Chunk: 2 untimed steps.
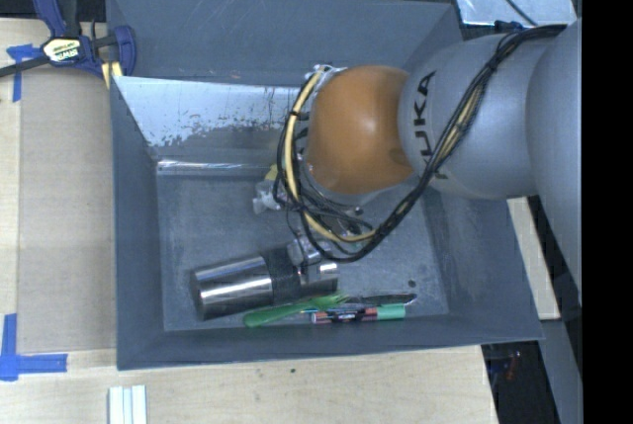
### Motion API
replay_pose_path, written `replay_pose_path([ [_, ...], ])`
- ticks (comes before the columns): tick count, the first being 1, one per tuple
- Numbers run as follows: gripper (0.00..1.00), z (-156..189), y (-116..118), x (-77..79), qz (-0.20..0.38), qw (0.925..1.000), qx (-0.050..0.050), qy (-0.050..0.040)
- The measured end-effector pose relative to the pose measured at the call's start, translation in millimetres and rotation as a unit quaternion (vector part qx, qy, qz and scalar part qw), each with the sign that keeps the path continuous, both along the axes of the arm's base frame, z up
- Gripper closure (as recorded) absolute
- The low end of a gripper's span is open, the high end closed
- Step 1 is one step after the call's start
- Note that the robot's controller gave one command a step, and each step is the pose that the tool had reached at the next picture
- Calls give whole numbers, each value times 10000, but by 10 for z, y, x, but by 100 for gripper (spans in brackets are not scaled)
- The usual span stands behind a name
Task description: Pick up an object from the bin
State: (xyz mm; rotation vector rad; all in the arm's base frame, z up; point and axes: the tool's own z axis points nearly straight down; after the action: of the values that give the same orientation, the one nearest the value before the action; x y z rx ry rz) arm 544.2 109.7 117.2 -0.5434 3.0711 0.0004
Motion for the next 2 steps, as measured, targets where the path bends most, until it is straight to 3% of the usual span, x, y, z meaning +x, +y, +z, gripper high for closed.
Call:
replay_pose_path([
  [1, 0, 4, -111, -44, 183, 9998, 15, -27],
  [2, 0, 33, 462, -298, 302, 9995, 0, -4],
])
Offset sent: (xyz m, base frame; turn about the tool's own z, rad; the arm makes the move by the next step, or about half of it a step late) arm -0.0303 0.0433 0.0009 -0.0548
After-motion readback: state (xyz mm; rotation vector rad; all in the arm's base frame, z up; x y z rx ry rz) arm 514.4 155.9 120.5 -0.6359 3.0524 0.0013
